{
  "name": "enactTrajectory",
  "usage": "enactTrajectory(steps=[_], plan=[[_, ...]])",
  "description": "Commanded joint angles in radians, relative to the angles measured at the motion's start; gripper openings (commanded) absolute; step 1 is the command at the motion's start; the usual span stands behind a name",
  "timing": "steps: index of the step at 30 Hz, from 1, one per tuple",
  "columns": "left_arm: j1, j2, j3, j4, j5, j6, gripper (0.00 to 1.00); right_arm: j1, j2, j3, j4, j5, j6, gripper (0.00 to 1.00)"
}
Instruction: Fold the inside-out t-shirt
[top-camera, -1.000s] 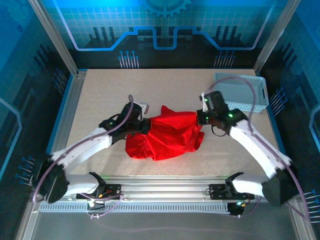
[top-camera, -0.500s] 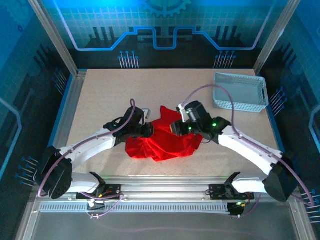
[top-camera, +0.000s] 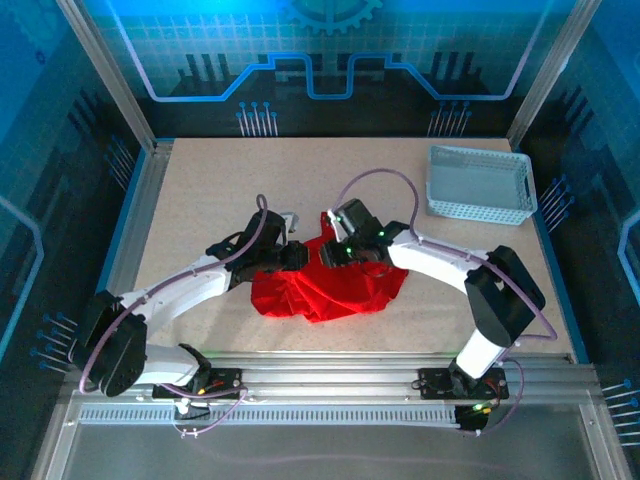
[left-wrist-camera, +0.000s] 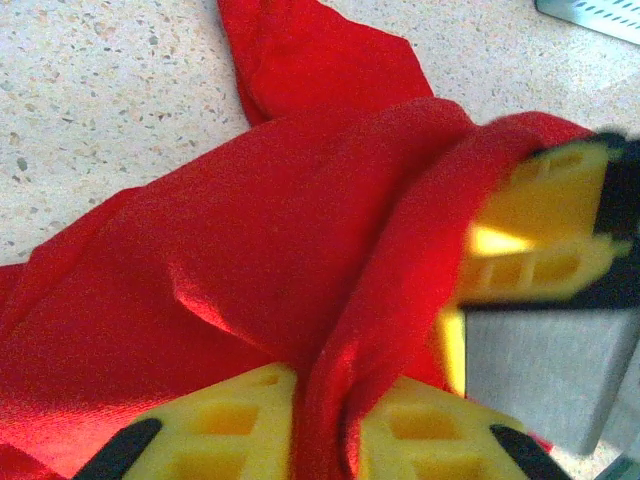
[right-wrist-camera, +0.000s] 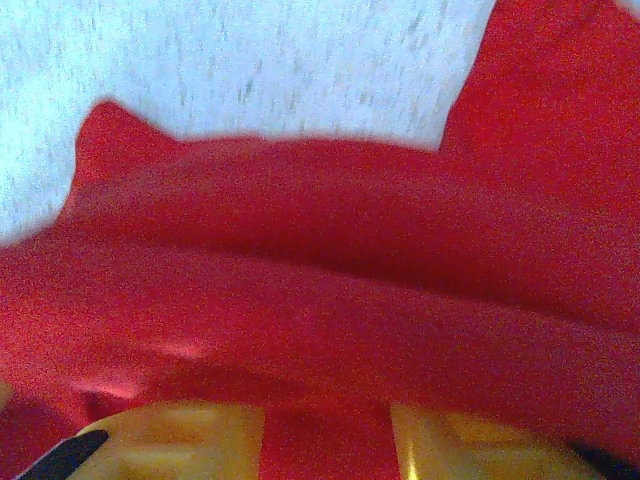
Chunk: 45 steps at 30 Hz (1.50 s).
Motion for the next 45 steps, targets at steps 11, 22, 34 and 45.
enactTrajectory(steps=[11,22,34,45], plan=[[0.007,0.059,-0.002,-0.011,-0.015,0.017,0.4,-0.028,0.13,0.125,-0.02,0.084,-0.034,0.43],[0.017,0.072,-0.04,0.076,0.059,0.01,0.2,0.003,-0.038,0.031,0.043,0.019,-0.161,0.33],[0.076,0.062,-0.069,0.144,0.121,-0.03,0.18,-0.013,0.008,-0.022,0.166,-0.298,-0.249,0.22],[0.078,0.056,-0.079,0.136,0.119,-0.029,0.19,-0.043,0.11,0.069,0.125,-0.198,-0.251,0.3]])
